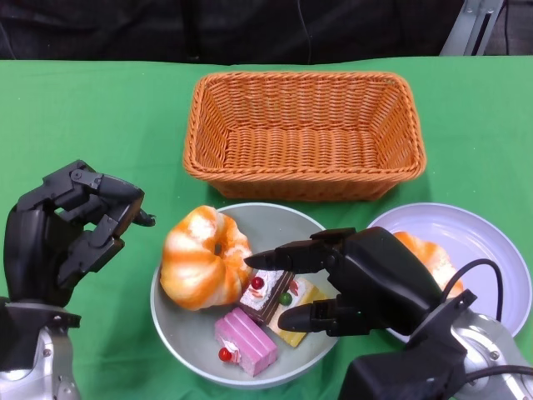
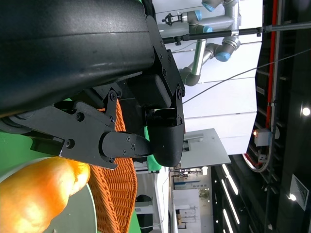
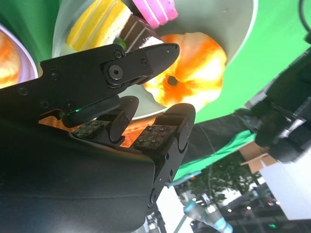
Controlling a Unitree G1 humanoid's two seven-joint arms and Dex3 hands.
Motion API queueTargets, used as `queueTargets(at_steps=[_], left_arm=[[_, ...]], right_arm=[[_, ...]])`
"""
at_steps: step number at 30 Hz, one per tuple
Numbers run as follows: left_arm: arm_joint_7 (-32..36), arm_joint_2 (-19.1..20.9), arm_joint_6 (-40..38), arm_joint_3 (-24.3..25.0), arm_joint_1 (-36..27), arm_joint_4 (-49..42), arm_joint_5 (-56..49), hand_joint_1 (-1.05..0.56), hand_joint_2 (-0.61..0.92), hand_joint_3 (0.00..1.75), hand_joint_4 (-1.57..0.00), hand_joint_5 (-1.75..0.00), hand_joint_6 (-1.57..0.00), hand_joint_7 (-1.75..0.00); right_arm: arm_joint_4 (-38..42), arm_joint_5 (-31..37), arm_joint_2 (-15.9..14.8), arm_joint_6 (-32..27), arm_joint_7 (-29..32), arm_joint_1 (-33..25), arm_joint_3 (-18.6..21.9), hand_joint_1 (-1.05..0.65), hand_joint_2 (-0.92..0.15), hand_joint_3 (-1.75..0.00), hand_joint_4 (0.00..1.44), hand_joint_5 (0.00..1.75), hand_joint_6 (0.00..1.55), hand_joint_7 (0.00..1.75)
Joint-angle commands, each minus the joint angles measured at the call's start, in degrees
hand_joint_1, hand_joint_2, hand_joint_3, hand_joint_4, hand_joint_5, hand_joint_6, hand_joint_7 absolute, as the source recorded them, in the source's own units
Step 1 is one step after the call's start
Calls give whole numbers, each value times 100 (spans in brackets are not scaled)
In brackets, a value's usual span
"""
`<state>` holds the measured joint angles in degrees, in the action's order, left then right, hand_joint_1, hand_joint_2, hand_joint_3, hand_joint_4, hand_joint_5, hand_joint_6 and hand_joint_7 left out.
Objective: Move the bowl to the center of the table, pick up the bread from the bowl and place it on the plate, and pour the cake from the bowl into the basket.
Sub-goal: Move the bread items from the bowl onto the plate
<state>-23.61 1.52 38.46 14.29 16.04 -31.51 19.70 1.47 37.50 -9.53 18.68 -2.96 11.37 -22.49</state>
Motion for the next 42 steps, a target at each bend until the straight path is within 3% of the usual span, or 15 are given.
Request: queueTargets(at_steps=[1, 17, 42], left_arm=[[58, 67, -23, 8, -98, 74, -38, -14, 92, 31, -83, -131, -97, -87], [56, 40, 75, -16, -66, -70, -78, -15, 91, 30, -81, -133, -97, -87], [101, -99, 135, 28, -37, 28, -39, -15, 92, 29, -85, -127, -99, -83]], right_arm=[[151, 114, 0, -84, 148, 118, -52, -60, -89, 0, 75, 15, 73, 0], [507, 456, 170, -199, 664, 457, -235, -63, -92, -1, 75, 7, 69, 0], [1313, 831, 306, -855, 584, 1334, -712, -66, -89, 0, 72, 1, 66, 1]])
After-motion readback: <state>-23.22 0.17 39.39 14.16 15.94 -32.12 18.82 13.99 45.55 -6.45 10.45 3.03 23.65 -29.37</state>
